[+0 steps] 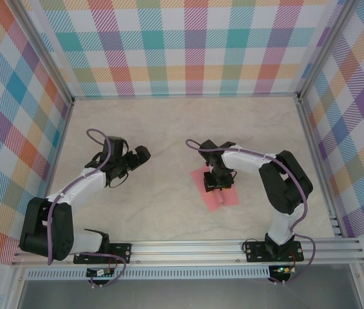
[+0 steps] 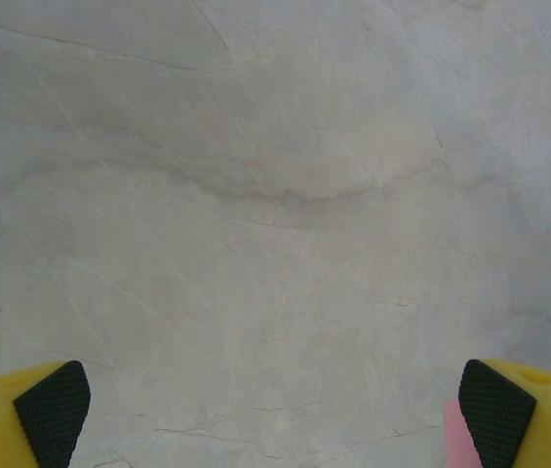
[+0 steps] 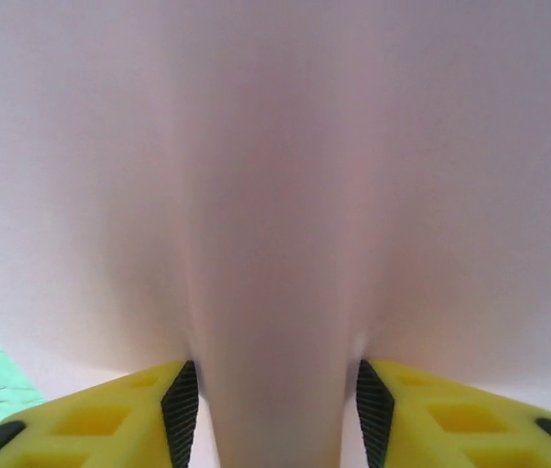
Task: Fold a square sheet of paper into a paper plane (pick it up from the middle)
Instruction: Fold the square sheet of paper in half at the center of the table.
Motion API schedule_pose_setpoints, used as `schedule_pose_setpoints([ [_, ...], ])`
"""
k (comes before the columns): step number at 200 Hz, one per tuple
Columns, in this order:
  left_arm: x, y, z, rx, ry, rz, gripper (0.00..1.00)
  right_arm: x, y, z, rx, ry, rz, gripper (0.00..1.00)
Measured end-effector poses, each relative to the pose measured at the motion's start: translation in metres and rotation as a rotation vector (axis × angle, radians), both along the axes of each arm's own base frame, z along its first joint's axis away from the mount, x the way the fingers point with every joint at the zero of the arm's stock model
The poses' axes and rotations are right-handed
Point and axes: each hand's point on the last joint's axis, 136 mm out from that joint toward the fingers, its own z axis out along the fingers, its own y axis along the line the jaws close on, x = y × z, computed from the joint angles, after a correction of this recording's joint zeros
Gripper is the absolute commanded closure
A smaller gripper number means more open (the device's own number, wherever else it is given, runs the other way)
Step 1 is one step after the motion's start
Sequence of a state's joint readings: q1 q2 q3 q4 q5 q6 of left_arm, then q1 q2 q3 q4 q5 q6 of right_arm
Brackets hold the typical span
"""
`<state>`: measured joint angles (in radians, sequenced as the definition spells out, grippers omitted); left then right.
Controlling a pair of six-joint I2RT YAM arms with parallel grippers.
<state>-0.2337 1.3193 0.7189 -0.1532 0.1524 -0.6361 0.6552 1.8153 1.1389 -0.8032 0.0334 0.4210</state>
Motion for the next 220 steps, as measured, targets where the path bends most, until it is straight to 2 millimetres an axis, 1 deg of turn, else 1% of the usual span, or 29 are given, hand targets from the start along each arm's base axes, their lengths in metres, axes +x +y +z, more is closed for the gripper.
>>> schedule_pose_setpoints([
  [10,-0.001,0.000,-0.001,-0.001,0.002,0.000,0.00,0.002,0.006,0.004,0.035,-0.012,-0.015,0.70],
  [18,-0.001,0.000,-0.002,-0.003,0.004,0.000,0.00,0.005,0.013,0.010,0.075,-0.022,-0.024,0.73],
  [38,-0.002,-0.002,-0.005,-0.011,0.001,-0.001,0.01,0.010,0.036,0.028,0.206,-0.050,-0.034,0.77],
  [64,-0.005,-0.007,-0.006,-0.033,0.002,-0.018,0.04,0.012,0.070,0.056,0.435,-0.072,-0.033,0.78],
  [78,-0.005,-0.013,-0.006,-0.052,-0.006,-0.031,0.06,0.009,0.084,0.068,0.543,-0.071,-0.026,0.78],
  [94,-0.005,-0.019,-0.005,-0.078,-0.019,-0.048,0.09,0.004,0.094,0.077,0.635,-0.063,-0.022,0.76],
  [105,-0.006,-0.024,-0.005,-0.094,-0.026,-0.059,0.10,0.003,0.098,0.080,0.670,-0.057,-0.019,0.75],
  [114,-0.007,-0.028,-0.005,-0.110,-0.030,-0.069,0.10,0.003,0.100,0.079,0.679,-0.054,-0.023,0.74],
  [127,-0.009,-0.034,-0.005,-0.129,-0.039,-0.084,0.11,0.004,0.100,0.077,0.676,-0.051,-0.032,0.69],
  [146,-0.012,-0.046,-0.004,-0.154,-0.050,-0.111,0.13,0.007,0.097,0.065,0.643,-0.052,-0.049,0.63],
  [163,-0.015,-0.058,-0.002,-0.170,-0.061,-0.140,0.13,0.008,0.090,0.048,0.588,-0.052,-0.073,0.59],
  [178,-0.016,-0.065,0.001,-0.180,-0.074,-0.156,0.13,0.008,0.081,0.038,0.539,-0.059,-0.089,0.56],
  [199,-0.017,-0.072,0.002,-0.189,-0.076,-0.168,0.13,0.011,0.072,0.031,0.484,-0.085,-0.103,0.50],
  [220,-0.019,-0.078,-0.003,-0.189,-0.067,-0.182,0.13,0.015,0.064,0.027,0.436,-0.115,-0.111,0.47],
])
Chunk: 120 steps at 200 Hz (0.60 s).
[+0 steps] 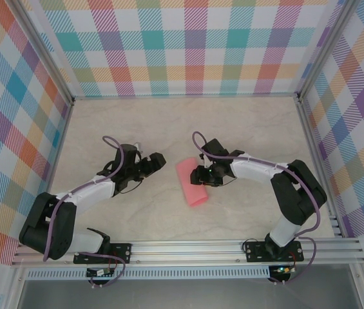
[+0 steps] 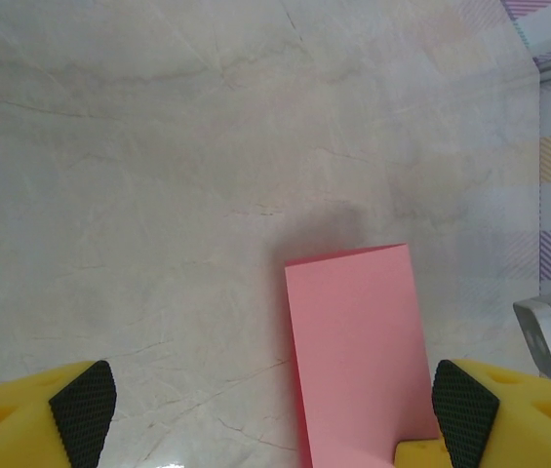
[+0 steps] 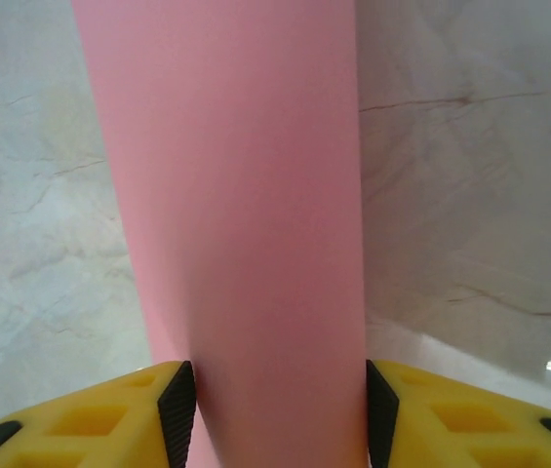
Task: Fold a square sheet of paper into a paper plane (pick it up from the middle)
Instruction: Fold the square sheet of paper in half at the center of the table.
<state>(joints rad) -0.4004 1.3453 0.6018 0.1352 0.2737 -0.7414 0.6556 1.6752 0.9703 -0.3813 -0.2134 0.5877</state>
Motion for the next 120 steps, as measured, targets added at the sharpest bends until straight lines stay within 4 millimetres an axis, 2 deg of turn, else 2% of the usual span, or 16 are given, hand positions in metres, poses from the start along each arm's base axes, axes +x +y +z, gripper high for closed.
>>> schedule_pose_setpoints([
  [70,-0.012,-0.022,-0.019,0.018,0.045,-0.061,0.13,0.006,-0.021,-0.011,-0.123,-0.035,-0.041,0.40],
  [120,-0.008,-0.033,-0.021,0.012,0.050,-0.077,0.17,0.002,-0.030,-0.022,-0.181,-0.024,-0.005,0.47],
])
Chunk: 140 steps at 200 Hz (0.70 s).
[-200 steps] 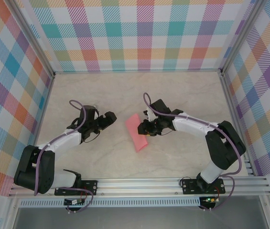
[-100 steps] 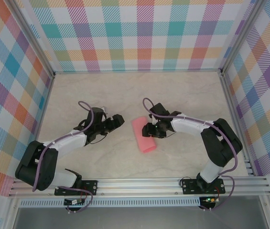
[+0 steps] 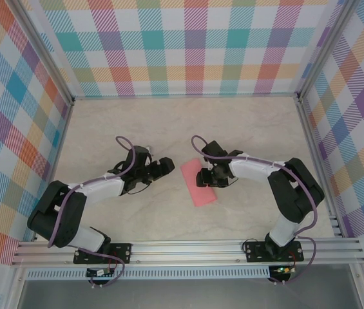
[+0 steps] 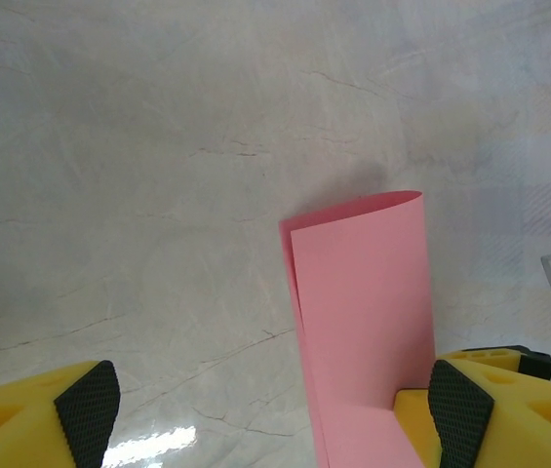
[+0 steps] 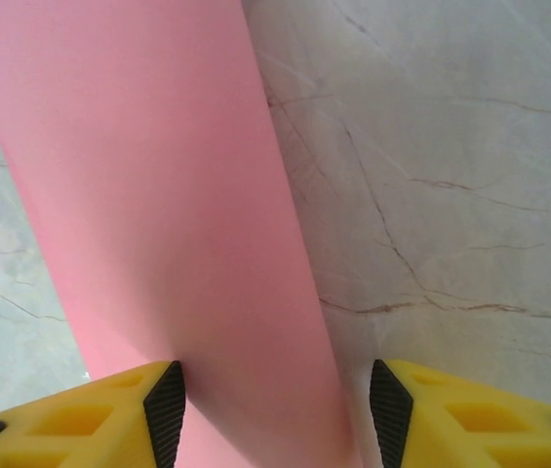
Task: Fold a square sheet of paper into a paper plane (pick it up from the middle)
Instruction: Fold the square sheet of paper in half at the center of the table.
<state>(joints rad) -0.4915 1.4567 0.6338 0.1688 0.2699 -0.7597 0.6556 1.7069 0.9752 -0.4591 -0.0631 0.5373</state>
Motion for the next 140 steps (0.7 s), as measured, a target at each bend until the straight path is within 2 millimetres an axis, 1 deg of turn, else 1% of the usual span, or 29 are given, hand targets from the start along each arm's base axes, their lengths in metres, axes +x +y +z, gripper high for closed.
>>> schedule_pose_setpoints([
  [24,0.002,-0.006,-0.001,-0.010,0.003,-0.003,0.19,0.000,0.000,-0.002,-0.012,0.007,0.021,0.48],
  [55,0.002,-0.019,-0.004,-0.021,0.016,-0.015,0.23,0.000,0.000,-0.002,-0.021,0.016,0.024,0.48],
  [85,0.005,-0.032,-0.005,-0.036,0.018,-0.028,0.28,0.001,0.000,-0.003,-0.028,0.031,0.010,0.46],
  [140,0.007,-0.044,-0.015,-0.047,0.041,-0.030,0.41,0.002,0.001,-0.005,-0.038,0.061,-0.026,0.43],
])
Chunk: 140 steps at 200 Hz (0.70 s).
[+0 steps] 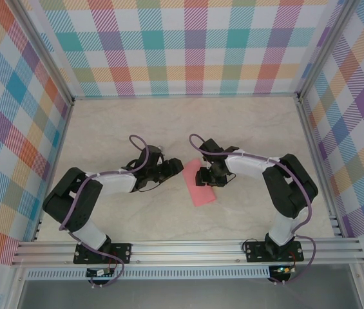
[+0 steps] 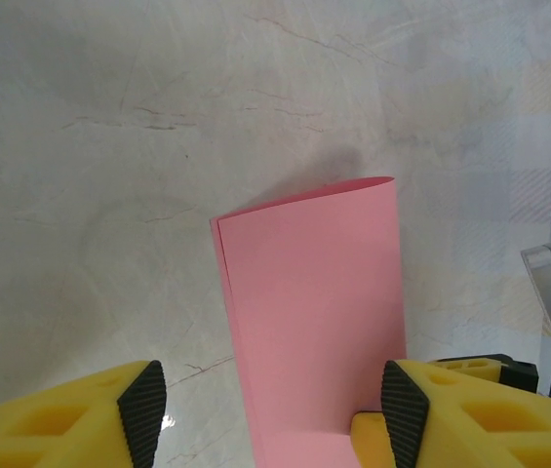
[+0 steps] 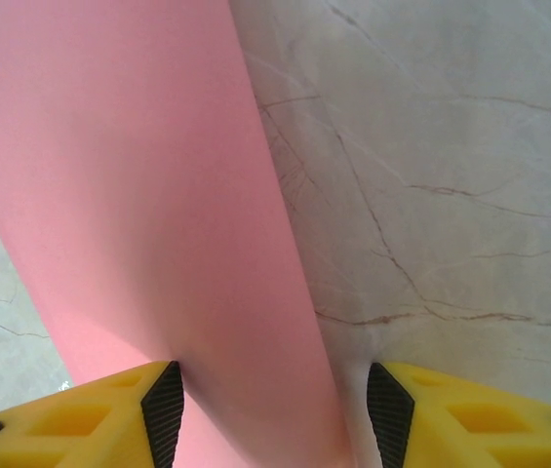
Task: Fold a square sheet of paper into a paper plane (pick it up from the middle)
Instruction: Fold the square sheet of paper in half at the center of the table.
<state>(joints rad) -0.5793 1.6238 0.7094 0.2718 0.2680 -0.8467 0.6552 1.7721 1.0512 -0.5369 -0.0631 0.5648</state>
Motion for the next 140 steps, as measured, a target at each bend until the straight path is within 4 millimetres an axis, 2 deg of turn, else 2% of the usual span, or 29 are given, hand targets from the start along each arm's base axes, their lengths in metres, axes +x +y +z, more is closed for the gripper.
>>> schedule_pose_setpoints([
  [140,0.011,-0.021,-0.011,-0.022,0.017,-0.024,0.65,0.000,0.001,-0.003,-0.018,0.025,0.001,0.41],
])
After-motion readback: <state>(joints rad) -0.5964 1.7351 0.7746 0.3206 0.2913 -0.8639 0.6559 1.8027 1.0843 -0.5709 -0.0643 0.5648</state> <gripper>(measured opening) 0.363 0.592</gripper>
